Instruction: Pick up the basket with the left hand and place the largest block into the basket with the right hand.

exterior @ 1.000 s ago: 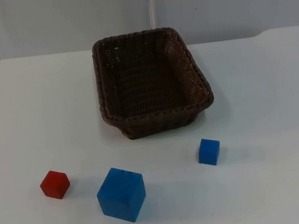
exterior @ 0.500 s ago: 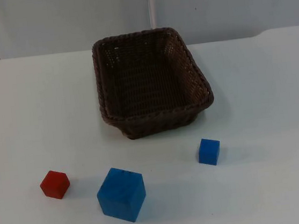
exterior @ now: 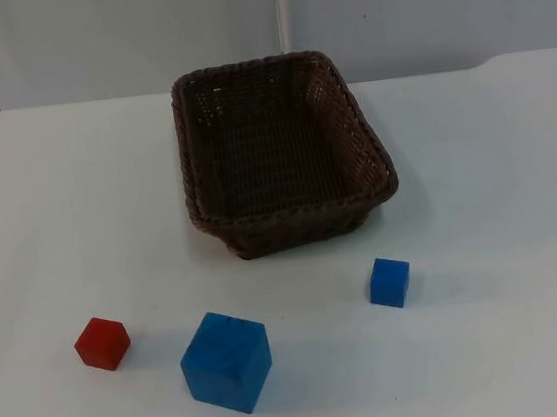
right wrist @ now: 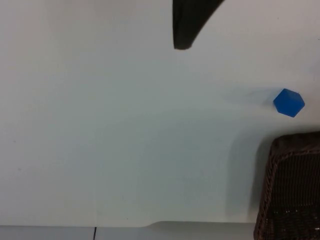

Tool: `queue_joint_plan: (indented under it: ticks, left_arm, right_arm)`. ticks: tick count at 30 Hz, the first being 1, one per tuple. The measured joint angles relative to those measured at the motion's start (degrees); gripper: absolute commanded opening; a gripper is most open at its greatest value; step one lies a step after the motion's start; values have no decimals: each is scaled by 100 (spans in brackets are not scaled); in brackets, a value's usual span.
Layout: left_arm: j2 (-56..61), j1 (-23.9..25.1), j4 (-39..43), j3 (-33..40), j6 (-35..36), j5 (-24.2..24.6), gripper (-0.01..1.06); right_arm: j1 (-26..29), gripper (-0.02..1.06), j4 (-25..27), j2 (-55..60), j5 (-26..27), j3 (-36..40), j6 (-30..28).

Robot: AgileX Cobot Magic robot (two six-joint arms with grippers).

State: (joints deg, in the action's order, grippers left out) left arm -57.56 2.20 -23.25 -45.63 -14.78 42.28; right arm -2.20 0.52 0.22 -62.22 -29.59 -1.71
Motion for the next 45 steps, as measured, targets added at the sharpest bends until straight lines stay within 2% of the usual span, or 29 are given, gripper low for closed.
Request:
queue_joint_plan:
  ticks: [8, 17, 23, 28, 45]
  left_arm:
    - [-849, 0, -49, -649, -189, -38, 105]
    - [-1712, 0, -642, -1257, -704, -38, 105]
    - [-2087, -49, -721, -1581, -833, -51, 105]
    - [-2684, -429, -743, -2095, -876, -63, 105]
    - [-4303, -1152, -787, -3319, -876, 33, 105]
  right_arm:
    - [0, 105, 0, 0, 0, 0, 0]
    - [0, 105, 0, 0, 0, 0, 0]
    - [0, 105, 0, 0, 0, 0, 0]
    - [0, 105, 0, 0, 0, 0, 0]
    - [0, 105, 0, 0, 0, 0, 0]
